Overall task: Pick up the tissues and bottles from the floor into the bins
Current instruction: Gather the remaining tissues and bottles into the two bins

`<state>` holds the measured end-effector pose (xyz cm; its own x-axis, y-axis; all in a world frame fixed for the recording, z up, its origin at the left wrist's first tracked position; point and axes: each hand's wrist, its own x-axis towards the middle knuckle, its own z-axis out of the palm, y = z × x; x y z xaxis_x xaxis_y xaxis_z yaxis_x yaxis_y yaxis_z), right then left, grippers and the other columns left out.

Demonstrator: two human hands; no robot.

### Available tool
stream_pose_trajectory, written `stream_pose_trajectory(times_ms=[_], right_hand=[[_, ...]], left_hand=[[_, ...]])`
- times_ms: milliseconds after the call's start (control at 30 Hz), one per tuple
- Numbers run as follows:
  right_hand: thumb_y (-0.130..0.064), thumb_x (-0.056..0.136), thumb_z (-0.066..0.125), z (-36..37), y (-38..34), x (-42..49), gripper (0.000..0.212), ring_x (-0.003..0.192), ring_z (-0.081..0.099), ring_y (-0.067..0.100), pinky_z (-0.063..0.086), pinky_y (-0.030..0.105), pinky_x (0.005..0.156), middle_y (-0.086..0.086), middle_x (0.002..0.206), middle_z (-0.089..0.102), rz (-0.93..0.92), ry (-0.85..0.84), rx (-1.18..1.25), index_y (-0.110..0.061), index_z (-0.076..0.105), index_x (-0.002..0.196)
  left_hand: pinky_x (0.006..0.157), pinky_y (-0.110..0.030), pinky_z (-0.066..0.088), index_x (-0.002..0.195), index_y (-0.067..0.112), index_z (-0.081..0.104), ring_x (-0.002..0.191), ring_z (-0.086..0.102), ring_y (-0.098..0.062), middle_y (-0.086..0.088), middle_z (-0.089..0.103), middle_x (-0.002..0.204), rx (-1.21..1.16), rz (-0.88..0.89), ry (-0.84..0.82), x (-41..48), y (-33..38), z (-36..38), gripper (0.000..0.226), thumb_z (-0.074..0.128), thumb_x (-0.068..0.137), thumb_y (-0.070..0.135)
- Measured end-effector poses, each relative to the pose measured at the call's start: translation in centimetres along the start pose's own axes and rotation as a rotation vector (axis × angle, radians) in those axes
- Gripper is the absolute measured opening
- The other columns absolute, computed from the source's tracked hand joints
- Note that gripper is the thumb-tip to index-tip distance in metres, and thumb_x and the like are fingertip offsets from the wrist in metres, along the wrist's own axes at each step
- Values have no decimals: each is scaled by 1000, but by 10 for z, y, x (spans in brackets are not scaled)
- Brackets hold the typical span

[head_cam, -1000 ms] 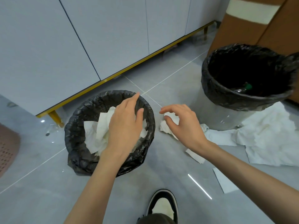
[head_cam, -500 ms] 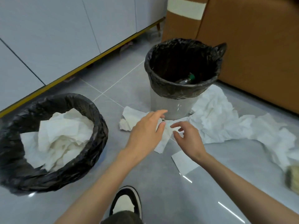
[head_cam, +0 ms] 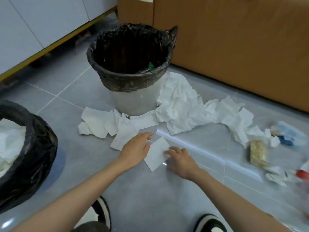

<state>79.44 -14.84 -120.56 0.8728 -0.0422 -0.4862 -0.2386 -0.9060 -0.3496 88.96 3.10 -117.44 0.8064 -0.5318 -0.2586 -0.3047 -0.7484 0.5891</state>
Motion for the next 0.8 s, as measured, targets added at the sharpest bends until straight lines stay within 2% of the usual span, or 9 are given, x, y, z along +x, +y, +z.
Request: stream_pose_trajectory(times_ms=[67,133,300,400,467,600,700,800], right_hand=[[-31,93,50,8,1,-3,55,131,27,30,37,40,103,-2,156,17,-15,-50,-75,-31,31,145],[-31,94,47,15,2,-5,55,131,26,31,36,40,104,-2,157,16,-30,-33,-96,-30,29,147],[-24,95,43,21,2,-5,51,126,30,28,35,39,104,-6,154,24,-87,-29,-60,-27,34,145],[-22,95,43,20,6,-1,45,126,33,25,34,35,104,-11,151,32,-84,-12,17,-27,43,140],[-20,94,45,16,10,1,43,127,35,23,34,31,105,-12,148,38,-64,-22,89,-24,50,136],[-14,89,48,5,14,5,37,120,50,21,42,30,96,-3,129,57,26,57,238,-20,61,123],[-13,91,47,-9,19,7,36,122,47,21,43,35,97,0,131,52,75,135,218,-19,60,124],[-14,92,48,-28,26,12,40,127,41,22,42,35,98,2,140,43,165,282,254,-20,53,132]], left_hand=[[97,-35,43,137,26,43,120,50,-14,9,51,133,22,0,-30,0,-2,15,42,47,96,21],[100,-37,41,139,26,41,126,44,-16,7,47,137,54,15,-62,-2,-3,27,44,47,96,23],[102,-28,35,145,25,30,131,32,-16,8,33,145,203,92,-174,-10,-1,43,54,50,95,25],[97,-29,37,147,25,24,129,32,-18,7,29,144,345,92,-259,-13,-1,48,63,54,92,28],[94,-30,40,146,24,27,126,34,-18,5,31,140,389,87,-265,-13,-3,50,63,57,91,26],[87,-29,40,130,22,43,118,42,-18,3,42,127,321,75,-215,-13,-6,54,40,54,91,21],[77,-26,36,111,21,53,108,47,-17,5,51,110,287,110,-206,-18,-11,56,18,50,93,21],[69,-24,34,97,23,57,95,50,-12,13,47,92,134,102,-130,-21,-17,56,7,52,91,21]])
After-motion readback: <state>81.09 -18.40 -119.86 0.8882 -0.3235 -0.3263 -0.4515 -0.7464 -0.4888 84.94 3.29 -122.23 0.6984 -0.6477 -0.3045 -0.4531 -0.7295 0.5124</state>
